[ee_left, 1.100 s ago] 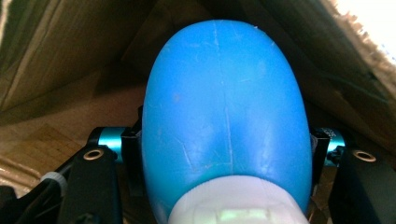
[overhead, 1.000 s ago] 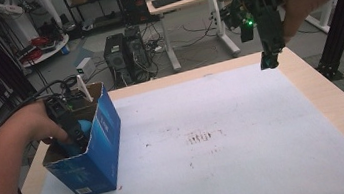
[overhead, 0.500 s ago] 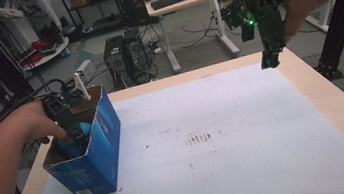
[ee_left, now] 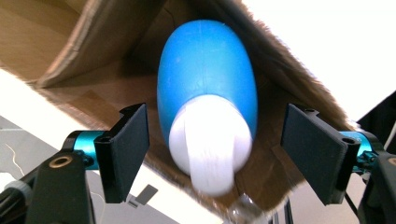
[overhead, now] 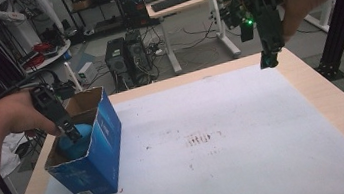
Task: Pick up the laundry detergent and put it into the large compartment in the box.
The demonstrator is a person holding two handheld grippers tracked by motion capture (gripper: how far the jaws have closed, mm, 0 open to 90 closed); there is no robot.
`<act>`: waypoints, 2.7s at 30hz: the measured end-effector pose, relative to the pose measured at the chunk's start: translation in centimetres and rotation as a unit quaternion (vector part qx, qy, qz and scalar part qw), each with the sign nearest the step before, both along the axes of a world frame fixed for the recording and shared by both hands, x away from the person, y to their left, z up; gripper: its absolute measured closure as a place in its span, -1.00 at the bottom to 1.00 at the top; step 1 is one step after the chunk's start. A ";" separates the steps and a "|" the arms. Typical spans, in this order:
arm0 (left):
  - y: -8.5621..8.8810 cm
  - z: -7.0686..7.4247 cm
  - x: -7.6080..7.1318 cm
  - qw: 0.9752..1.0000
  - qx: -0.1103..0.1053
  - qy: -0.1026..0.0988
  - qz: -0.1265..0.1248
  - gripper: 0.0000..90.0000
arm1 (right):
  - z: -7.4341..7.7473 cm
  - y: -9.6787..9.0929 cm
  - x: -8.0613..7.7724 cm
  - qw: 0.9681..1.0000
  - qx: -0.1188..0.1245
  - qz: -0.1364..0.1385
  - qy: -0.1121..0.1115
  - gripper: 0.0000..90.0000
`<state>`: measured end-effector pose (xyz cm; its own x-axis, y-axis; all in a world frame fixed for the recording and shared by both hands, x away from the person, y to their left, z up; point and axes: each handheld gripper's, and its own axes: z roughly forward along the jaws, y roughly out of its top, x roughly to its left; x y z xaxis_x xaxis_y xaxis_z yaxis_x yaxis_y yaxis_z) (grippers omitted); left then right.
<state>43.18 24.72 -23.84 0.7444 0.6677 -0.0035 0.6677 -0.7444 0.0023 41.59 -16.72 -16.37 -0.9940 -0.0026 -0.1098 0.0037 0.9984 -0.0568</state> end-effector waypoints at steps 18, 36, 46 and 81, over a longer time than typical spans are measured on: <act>-2.4 5.5 -1.9 0.998 -0.006 -0.019 -0.058 -0.68 | -0.1 0.4 -0.1 1.000 0.001 0.003 0.004 -0.94; -9.5 5.3 -3.4 0.984 -0.007 0.001 -0.177 -0.90 | -0.3 0.6 0.2 1.000 0.002 0.003 0.009 -0.94; -13.2 2.6 -3.1 0.974 -0.014 0.008 -0.224 -0.90 | -0.3 1.0 0.3 1.000 0.005 0.000 0.008 -0.94; -19.2 -1.7 -2.6 0.959 -0.025 0.022 -0.282 -0.90 | 0.2 0.4 0.4 1.000 0.012 -0.008 -0.001 -0.94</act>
<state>40.58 5.57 -25.56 0.9855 0.1573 -0.0643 0.1593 -0.9868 0.0277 41.99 -16.34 -16.22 -0.9937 0.0166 -0.1106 0.0204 0.9992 -0.0332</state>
